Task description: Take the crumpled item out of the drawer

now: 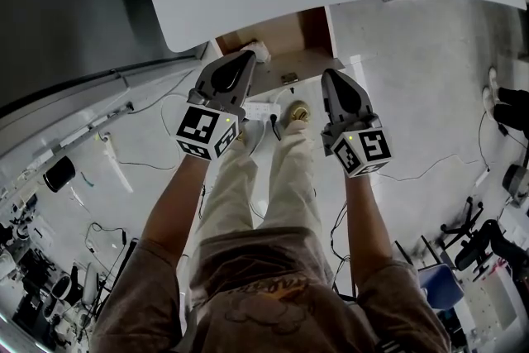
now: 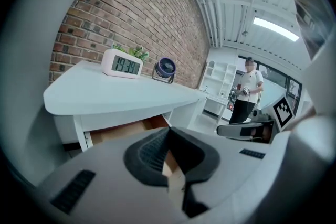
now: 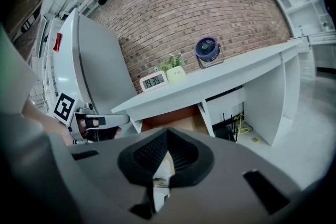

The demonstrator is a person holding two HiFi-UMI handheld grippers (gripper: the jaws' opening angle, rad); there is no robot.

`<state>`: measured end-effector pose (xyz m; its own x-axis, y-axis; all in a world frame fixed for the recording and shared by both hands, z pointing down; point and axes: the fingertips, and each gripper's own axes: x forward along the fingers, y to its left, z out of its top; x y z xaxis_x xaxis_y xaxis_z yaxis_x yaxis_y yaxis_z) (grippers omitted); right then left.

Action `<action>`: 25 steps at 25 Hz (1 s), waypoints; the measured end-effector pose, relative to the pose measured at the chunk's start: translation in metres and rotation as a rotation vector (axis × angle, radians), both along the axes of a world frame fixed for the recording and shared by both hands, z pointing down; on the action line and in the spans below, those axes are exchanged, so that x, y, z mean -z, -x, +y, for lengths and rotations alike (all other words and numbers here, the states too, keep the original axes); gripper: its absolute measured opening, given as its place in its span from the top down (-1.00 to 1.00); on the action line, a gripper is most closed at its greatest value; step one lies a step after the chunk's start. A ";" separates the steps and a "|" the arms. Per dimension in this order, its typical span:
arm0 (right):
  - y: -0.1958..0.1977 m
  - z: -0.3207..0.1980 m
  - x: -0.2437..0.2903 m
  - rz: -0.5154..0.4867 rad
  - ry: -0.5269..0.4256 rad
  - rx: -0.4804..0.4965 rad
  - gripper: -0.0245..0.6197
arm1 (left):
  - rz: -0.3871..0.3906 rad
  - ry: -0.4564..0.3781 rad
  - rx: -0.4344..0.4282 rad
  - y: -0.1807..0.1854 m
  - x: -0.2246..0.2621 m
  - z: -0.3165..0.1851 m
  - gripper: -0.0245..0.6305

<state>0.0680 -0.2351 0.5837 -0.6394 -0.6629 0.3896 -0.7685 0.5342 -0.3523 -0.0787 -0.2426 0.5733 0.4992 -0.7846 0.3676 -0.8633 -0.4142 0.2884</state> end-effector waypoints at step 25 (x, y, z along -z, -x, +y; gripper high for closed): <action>-0.007 0.000 -0.010 -0.020 0.018 -0.011 0.93 | -0.289 0.146 -0.276 -0.024 -0.069 -0.012 -0.16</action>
